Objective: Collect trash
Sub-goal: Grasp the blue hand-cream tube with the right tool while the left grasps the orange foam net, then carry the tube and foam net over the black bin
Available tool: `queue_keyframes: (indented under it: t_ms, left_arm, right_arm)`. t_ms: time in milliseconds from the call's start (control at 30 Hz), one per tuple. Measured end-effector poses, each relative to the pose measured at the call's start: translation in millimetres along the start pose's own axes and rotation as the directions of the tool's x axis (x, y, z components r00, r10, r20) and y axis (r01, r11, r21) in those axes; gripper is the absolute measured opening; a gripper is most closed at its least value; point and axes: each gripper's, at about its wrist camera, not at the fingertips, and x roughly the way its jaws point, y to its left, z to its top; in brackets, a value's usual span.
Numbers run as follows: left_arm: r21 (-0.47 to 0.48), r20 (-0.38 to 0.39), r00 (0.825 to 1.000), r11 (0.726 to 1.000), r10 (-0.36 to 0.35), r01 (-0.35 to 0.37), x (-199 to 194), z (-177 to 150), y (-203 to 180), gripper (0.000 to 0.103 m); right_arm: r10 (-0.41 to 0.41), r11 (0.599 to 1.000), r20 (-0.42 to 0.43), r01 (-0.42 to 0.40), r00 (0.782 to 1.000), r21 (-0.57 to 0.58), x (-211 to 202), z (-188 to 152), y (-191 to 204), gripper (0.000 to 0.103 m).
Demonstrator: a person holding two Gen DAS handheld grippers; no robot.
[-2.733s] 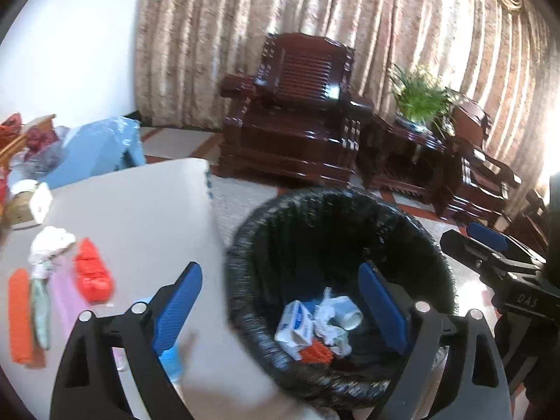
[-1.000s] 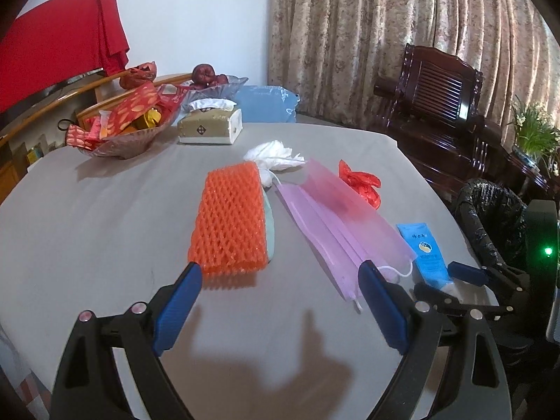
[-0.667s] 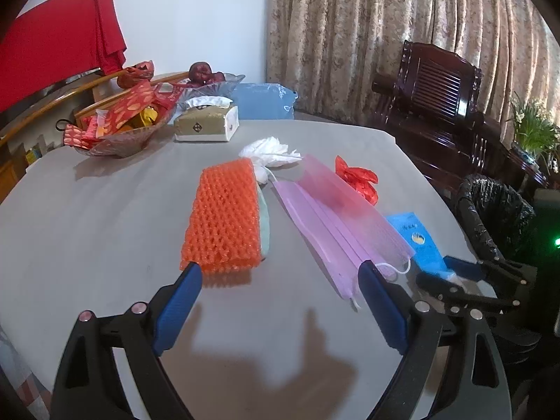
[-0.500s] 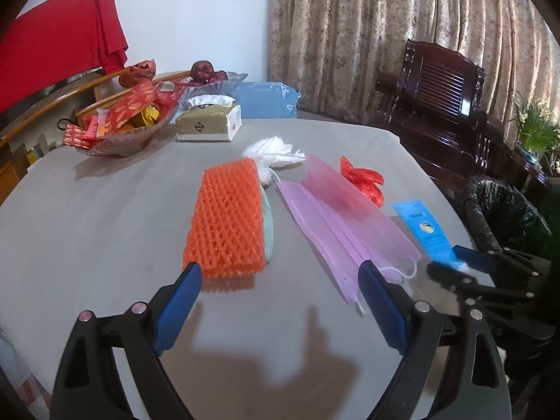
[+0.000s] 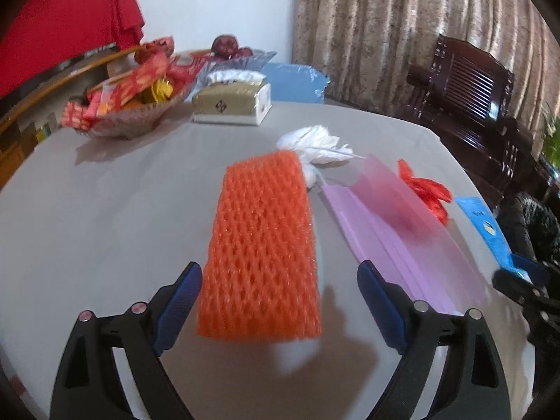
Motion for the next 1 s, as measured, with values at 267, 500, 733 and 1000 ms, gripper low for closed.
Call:
queue_keyframes:
  t_ms: [267, 500, 733, 1000]
  left_arm:
    - [-0.078, -0.062, 0.994, 0.993, -0.094, 0.089, 14, -6, 18, 0.029]
    - [-0.081, -0.017, 0.996, 0.993, -0.091, 0.090, -17, 0, 19, 0.017]
    - [-0.057, 0.009, 0.995, 0.994, -0.097, 0.097, -51, 11, 9, 0.019]
    - [-0.056, -0.063, 0.989, 0.990, -0.131, 0.128, -47, -14, -1, 0.013]
  right_arm:
    - [0.005, 1.000, -0.002, -0.005, 1.000, 0.003, -3, 3, 0, 0.043]
    - [0.008, 1.000, 0.029, -0.008, 1.000, 0.016, -19, 9, -5, 0.043]
    - [0.014, 1.000, 0.065, -0.015, 0.998, 0.011, -37, 13, -6, 0.043]
    - [0.018, 1.000, 0.064, -0.018, 0.998, 0.004, -44, 9, -6, 0.043]
